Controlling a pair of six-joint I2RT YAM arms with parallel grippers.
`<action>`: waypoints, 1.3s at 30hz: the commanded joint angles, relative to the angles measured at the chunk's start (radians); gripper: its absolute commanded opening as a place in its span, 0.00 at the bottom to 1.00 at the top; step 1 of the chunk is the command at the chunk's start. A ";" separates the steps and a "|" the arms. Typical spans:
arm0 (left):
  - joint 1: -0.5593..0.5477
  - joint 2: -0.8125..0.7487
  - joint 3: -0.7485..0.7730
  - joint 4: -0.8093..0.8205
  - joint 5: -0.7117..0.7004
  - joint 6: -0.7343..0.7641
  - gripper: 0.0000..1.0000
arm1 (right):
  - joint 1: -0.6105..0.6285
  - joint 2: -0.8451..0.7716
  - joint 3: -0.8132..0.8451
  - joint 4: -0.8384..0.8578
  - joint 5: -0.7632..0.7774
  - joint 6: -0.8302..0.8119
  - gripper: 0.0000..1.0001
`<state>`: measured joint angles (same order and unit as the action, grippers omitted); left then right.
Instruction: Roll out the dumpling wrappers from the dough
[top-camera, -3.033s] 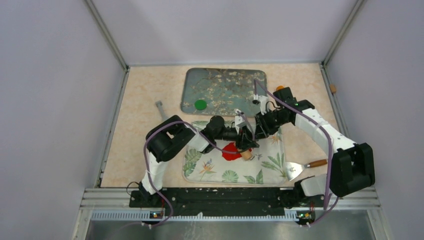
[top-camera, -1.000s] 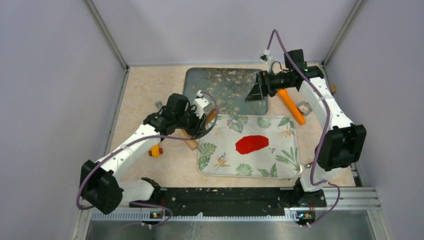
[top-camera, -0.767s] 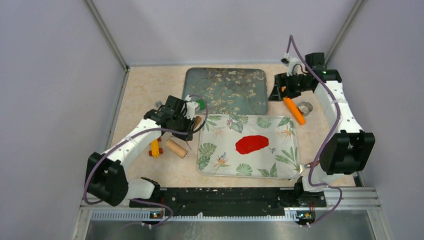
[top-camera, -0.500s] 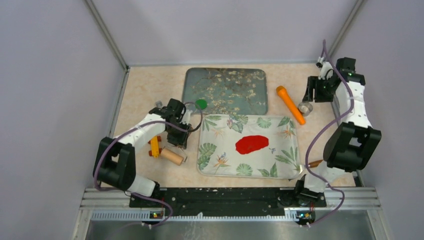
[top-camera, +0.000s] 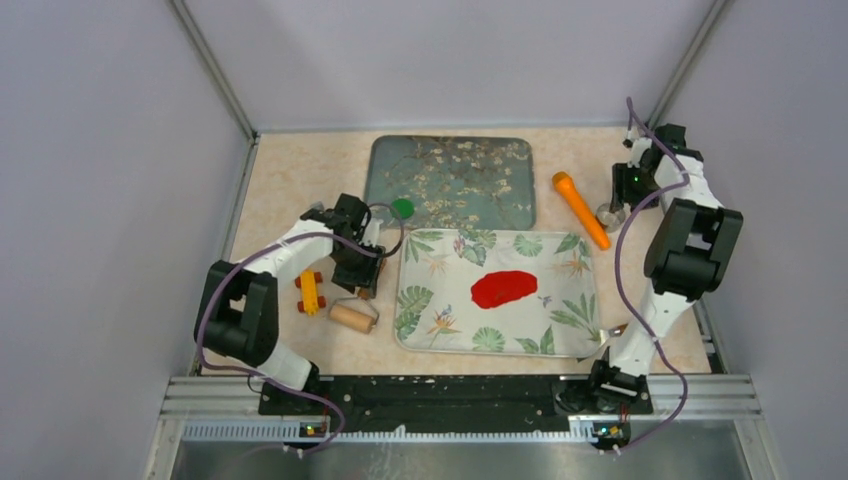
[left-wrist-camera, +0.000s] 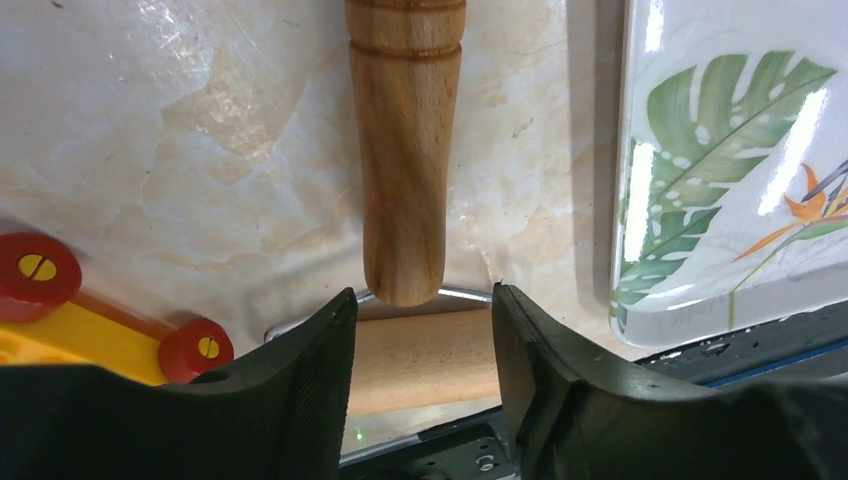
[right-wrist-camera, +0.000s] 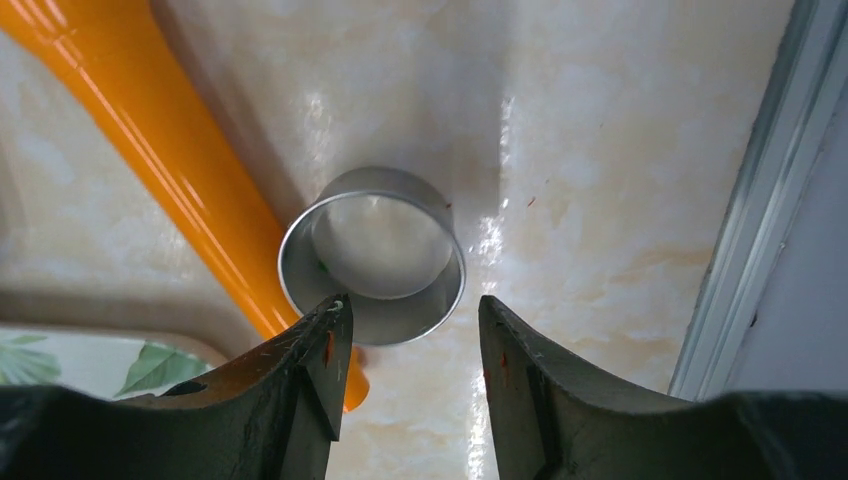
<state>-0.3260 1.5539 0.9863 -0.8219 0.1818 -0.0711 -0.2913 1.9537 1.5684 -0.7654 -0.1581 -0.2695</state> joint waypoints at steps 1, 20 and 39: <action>0.008 -0.063 0.032 -0.042 -0.004 0.042 0.57 | -0.011 0.045 0.106 0.056 0.032 -0.016 0.50; 0.010 -0.046 0.257 -0.062 0.052 0.136 0.57 | -0.056 0.114 0.138 0.032 0.011 -0.037 0.07; -0.047 0.087 0.503 0.343 0.293 -0.173 0.51 | 0.523 -0.503 -0.335 -0.092 -0.221 -0.135 0.00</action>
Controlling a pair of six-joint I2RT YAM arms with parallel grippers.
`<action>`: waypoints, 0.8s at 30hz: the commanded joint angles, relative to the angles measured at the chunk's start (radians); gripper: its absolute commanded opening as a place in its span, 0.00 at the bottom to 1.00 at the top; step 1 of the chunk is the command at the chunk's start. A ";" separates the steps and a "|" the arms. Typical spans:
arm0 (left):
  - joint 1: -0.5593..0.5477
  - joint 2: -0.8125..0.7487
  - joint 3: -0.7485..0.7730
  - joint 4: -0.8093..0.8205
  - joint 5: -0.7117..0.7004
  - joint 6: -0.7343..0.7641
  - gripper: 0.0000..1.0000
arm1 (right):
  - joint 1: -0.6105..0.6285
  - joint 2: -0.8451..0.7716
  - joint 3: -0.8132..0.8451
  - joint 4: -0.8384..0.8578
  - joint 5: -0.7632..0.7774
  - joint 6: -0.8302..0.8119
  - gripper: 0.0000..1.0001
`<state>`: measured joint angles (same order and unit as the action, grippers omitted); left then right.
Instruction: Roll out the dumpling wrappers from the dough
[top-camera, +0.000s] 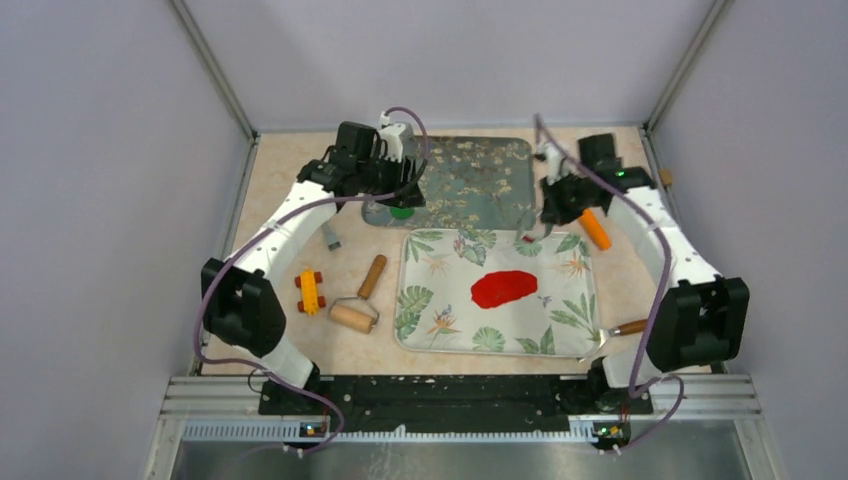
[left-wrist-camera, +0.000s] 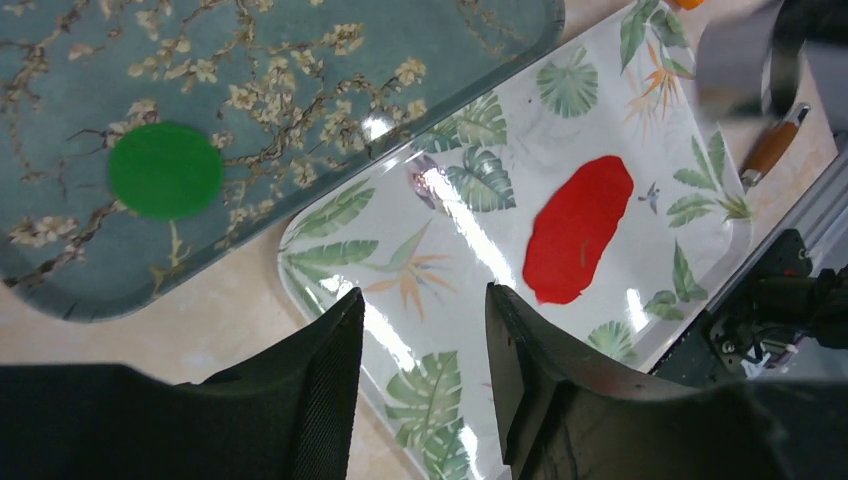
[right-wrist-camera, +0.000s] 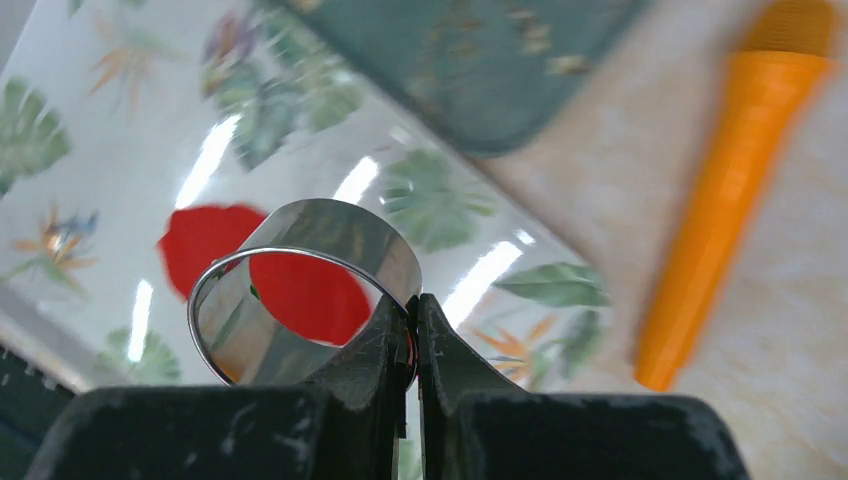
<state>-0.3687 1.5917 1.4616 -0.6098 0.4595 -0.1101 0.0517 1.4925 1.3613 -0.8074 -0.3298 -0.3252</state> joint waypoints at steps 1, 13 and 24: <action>-0.004 0.044 0.010 0.145 0.012 -0.147 0.52 | 0.220 -0.053 -0.155 -0.038 -0.045 -0.085 0.00; -0.004 -0.142 -0.193 0.153 -0.040 -0.108 0.55 | 0.441 0.043 -0.243 0.091 0.065 -0.087 0.00; 0.002 -0.178 -0.233 0.152 -0.062 -0.092 0.56 | 0.464 0.069 -0.299 0.151 0.127 -0.083 0.00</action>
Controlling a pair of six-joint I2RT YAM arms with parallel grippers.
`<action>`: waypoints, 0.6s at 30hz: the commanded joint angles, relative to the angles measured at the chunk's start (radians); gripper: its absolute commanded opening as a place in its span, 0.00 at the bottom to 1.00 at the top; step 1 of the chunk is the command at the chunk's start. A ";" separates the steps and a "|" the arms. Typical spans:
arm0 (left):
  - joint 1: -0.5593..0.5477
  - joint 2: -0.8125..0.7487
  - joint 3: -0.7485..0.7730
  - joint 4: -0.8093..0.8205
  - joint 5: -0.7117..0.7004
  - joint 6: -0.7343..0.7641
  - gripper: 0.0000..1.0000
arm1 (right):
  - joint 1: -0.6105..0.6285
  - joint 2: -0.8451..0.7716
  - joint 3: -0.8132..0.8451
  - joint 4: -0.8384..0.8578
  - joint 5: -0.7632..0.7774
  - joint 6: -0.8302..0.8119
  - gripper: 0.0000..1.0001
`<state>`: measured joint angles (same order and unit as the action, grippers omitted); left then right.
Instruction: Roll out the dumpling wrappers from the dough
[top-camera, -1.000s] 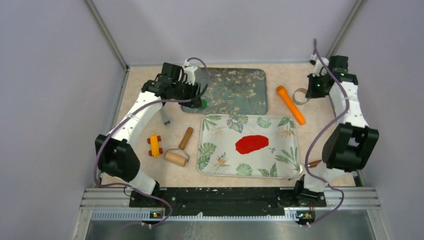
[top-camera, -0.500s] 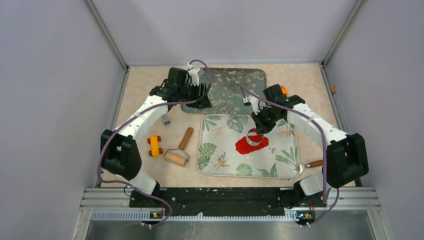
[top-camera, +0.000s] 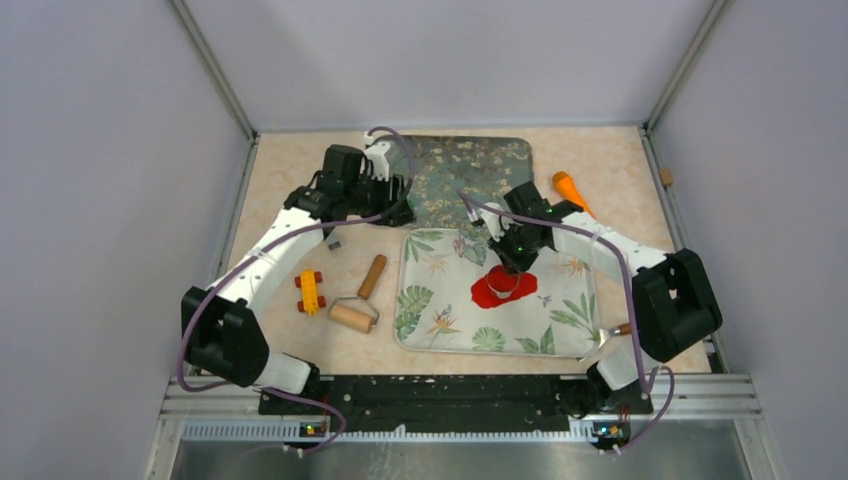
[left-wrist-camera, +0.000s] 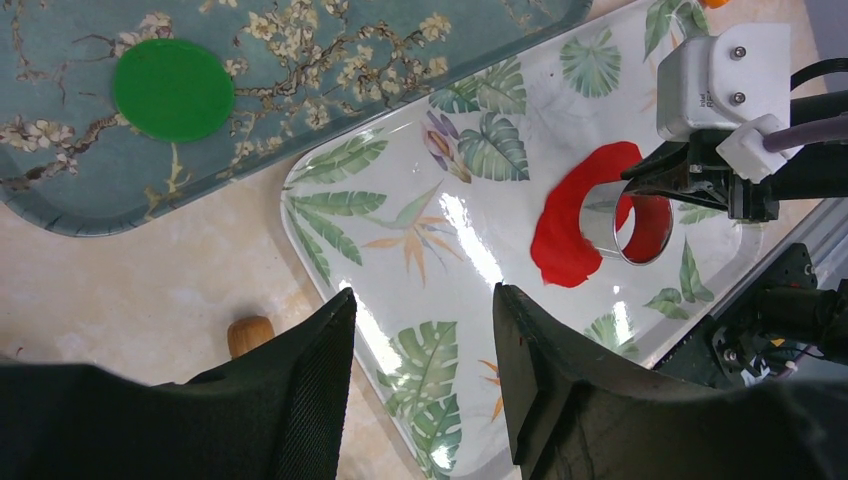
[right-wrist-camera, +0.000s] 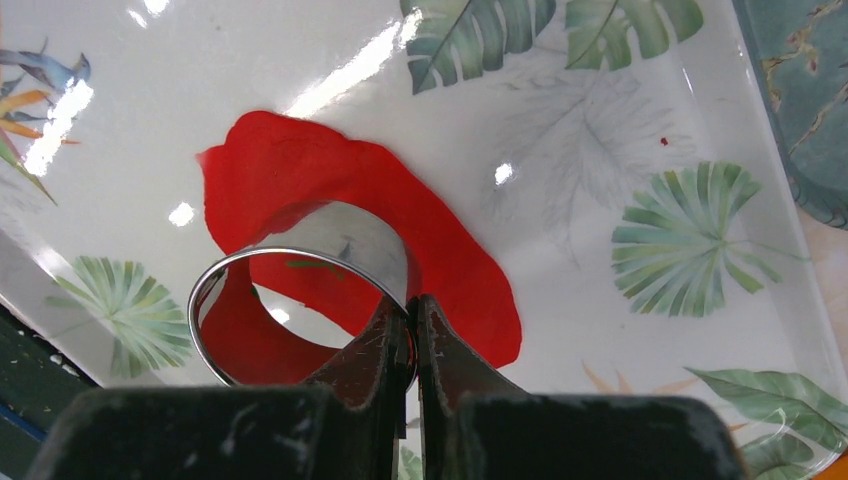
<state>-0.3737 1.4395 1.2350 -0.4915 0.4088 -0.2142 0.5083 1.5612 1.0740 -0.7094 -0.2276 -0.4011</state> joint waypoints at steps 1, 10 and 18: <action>0.007 -0.025 -0.006 0.037 -0.008 0.010 0.56 | 0.007 0.001 -0.016 0.062 0.029 -0.006 0.00; 0.008 -0.013 -0.009 0.048 0.000 0.004 0.56 | 0.010 0.030 -0.028 0.101 0.042 0.023 0.00; 0.010 -0.016 -0.026 0.051 -0.001 0.004 0.57 | 0.019 0.033 -0.019 0.072 0.017 0.023 0.00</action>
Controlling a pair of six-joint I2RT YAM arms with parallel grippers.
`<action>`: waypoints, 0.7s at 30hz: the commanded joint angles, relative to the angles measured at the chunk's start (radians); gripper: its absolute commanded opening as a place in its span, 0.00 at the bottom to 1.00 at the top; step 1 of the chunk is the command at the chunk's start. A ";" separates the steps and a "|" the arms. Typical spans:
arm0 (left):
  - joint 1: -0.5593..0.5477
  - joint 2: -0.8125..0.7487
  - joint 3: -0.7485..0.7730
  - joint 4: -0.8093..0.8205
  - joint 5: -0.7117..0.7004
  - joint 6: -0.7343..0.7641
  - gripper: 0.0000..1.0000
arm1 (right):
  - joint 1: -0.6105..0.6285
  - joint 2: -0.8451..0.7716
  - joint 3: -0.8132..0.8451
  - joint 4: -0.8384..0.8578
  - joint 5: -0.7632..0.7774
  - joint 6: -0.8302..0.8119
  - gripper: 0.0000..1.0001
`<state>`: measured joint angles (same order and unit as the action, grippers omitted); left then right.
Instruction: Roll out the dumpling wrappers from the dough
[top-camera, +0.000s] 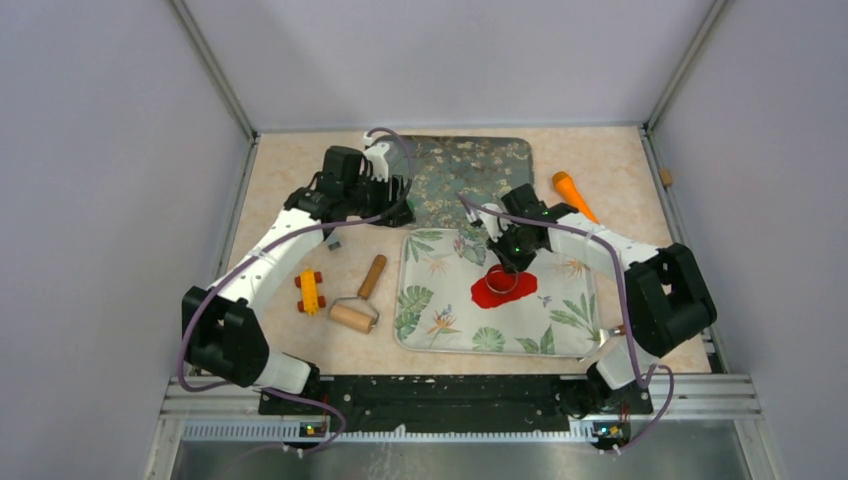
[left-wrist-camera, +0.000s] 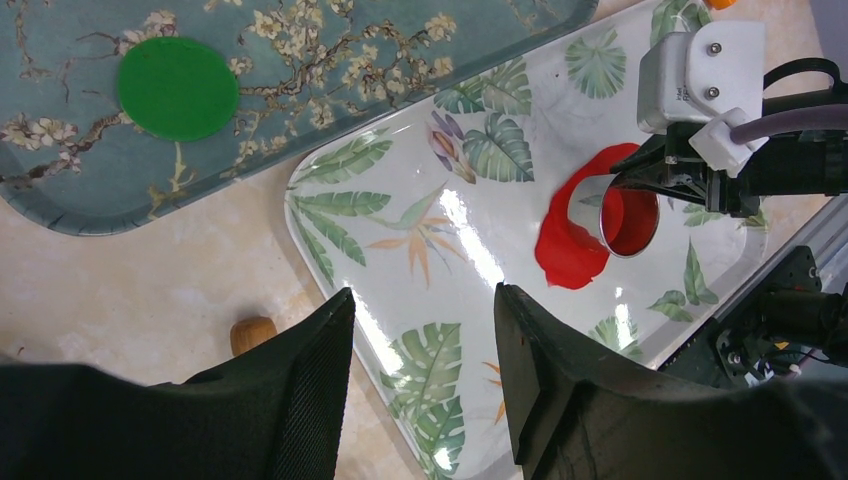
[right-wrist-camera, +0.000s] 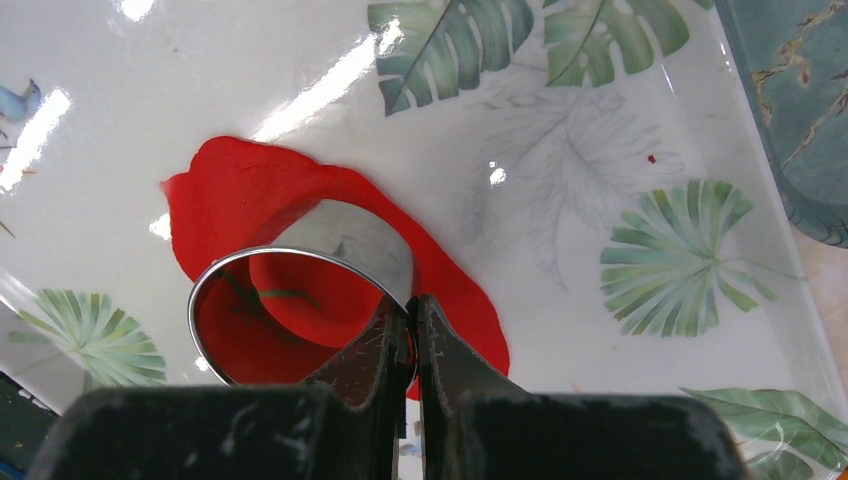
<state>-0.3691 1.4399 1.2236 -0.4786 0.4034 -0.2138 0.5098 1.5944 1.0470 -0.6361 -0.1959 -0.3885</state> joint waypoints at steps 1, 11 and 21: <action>0.005 -0.018 -0.017 0.039 0.005 0.003 0.57 | 0.018 -0.002 0.008 -0.008 -0.018 0.009 0.00; 0.007 -0.020 -0.031 0.053 0.014 -0.006 0.57 | 0.027 -0.011 -0.009 -0.016 -0.022 0.013 0.00; 0.016 -0.029 -0.045 0.055 0.010 -0.006 0.57 | 0.031 0.007 -0.009 -0.008 -0.026 0.014 0.00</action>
<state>-0.3607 1.4399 1.1912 -0.4648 0.4038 -0.2146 0.5236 1.5986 1.0458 -0.6552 -0.2092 -0.3851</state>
